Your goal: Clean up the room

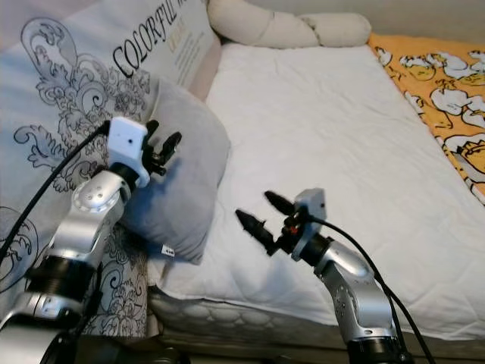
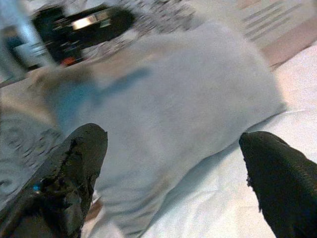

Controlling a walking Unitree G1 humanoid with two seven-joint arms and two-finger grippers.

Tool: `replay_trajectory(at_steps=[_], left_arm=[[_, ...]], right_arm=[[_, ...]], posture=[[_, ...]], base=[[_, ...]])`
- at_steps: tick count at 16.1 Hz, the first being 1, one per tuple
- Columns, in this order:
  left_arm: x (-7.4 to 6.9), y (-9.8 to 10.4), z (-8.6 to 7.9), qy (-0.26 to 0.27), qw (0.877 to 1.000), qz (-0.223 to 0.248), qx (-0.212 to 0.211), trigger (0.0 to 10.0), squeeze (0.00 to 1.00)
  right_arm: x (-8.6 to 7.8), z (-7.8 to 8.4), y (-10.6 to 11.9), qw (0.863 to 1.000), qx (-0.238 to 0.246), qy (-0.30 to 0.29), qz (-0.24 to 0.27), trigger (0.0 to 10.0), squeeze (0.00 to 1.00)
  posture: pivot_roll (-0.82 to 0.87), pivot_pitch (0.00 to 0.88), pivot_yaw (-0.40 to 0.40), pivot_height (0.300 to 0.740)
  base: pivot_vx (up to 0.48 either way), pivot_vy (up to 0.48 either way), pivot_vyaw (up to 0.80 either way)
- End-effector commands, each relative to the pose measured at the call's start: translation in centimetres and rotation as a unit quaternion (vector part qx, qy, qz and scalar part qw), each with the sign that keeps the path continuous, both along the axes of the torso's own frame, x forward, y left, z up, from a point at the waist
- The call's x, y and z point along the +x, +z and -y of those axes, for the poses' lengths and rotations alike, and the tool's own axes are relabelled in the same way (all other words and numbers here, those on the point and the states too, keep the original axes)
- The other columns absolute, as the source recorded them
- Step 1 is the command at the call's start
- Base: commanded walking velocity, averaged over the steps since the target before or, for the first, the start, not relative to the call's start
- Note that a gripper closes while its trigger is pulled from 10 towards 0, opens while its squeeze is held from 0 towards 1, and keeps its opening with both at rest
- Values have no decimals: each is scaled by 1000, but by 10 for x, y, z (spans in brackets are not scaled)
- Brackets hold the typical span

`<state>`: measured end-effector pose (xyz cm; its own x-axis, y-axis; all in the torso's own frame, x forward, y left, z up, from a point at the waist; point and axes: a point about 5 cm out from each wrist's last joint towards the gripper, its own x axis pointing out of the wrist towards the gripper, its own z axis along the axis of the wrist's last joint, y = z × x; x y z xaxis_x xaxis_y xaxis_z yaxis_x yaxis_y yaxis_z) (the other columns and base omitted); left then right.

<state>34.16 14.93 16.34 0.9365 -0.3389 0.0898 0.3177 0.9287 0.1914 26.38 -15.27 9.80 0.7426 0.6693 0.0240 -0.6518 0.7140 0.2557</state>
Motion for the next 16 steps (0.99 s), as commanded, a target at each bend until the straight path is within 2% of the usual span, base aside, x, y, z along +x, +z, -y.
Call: replay_trajectory(at_steps=[1, 3, 6, 8, 9, 14, 16], left_arm=[[-15, 0, -5, 12, 1000, 1, -19, 10000, 1000], [-33, -8, -13, 28, 999, -14, -18, 10000, 1000], [-59, -29, -26, 74, 996, -53, 0, 10000, 1000], [-69, -31, -29, 83, 995, -60, 4, 10000, 1000], [-77, -31, -29, 81, 995, -62, 18, 10000, 1000], [-82, -29, -32, 108, 991, -75, 19, 10000, 1000], [-88, -31, -39, 123, 988, -93, 14, 10000, 1000]], right_arm=[[2, 12, 6, 994, 15, -109, 15, 10000, 1000], [0, 16, 3, 985, 9, -175, 3, 10000, 1000], [-9, 12, -6, 976, -8, -216, -25, 10000, 1000], [-12, 11, -7, 972, -6, -234, -29, 10000, 1000], [-15, 11, -7, 965, -7, -261, -29, 10000, 1000], [-18, 5, -7, 961, -17, -274, -32, 10000, 1000], [-17, 7, -6, 958, -25, -283, -31, 10000, 1000]], posture=[[-27, 0, 1, 740], [-36, 0, -3, 740], [-17, 0, -24, 740], [-10, 0, -39, 740], [-8, 0, -49, 740], [-1, 0, -44, 740], [4, 0, -45, 740]], base=[[0, 0, 0], [0, 0, 0], [0, -197, 0], [0, -352, 0], [0, -349, 0], [0, -353, 0], [0, -401, 0]])
